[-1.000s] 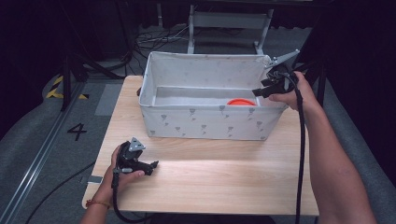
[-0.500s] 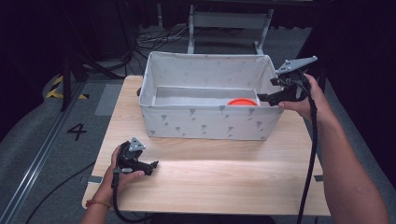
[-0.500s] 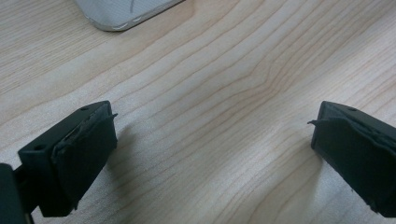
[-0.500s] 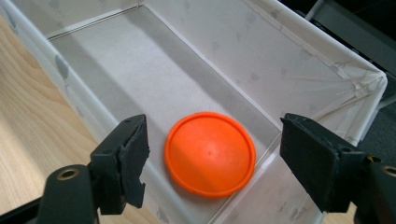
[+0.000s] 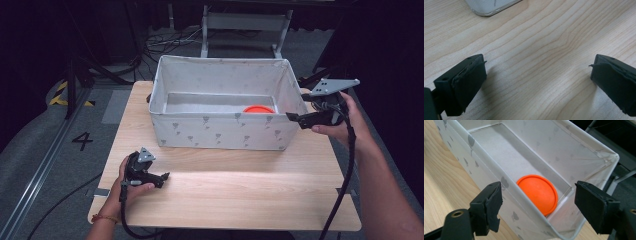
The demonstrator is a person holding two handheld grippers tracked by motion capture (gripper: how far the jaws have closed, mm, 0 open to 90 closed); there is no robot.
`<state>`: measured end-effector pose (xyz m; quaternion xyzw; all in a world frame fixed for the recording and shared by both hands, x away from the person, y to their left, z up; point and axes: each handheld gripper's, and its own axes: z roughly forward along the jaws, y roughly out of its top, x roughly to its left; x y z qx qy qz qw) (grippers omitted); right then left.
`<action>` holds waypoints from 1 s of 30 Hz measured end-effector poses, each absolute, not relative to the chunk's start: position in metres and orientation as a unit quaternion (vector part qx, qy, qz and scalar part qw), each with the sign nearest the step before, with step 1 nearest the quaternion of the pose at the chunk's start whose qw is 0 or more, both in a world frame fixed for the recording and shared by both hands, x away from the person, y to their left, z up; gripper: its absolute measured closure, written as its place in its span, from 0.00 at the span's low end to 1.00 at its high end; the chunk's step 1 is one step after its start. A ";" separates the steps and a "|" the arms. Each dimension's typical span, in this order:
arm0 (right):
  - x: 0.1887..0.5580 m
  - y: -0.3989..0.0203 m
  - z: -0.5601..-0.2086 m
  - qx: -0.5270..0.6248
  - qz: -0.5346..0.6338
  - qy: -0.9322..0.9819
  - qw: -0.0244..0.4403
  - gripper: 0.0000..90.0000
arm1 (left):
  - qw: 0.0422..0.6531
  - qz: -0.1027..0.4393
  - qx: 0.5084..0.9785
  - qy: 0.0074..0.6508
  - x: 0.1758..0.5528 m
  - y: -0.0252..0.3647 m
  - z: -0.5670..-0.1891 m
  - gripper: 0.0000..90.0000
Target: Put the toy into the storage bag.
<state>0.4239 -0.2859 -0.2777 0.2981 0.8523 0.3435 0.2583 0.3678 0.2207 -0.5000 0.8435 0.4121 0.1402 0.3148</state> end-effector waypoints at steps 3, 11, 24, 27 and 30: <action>0.413 -0.291 -0.283 0.293 0.341 0.854 0.264 0.24 | 0.315 0.140 0.844 0.412 0.368 0.221 -0.500 0.01; 0.390 -0.304 -0.299 0.286 0.331 0.856 0.275 0.24 | 0.315 0.140 0.843 0.412 0.368 0.221 -0.500 0.01; 0.359 -0.314 -0.347 0.283 0.304 0.861 0.293 0.22 | 0.315 0.140 0.843 0.412 0.368 0.221 -0.500 0.01; 0.355 -0.316 -0.359 0.283 0.299 0.863 0.291 0.22 | 0.315 0.140 0.843 0.412 0.368 0.221 -0.500 0.01; 0.353 -0.319 -0.375 0.292 0.297 0.863 0.287 0.22 | 0.315 0.140 0.843 0.412 0.368 0.221 -0.500 0.01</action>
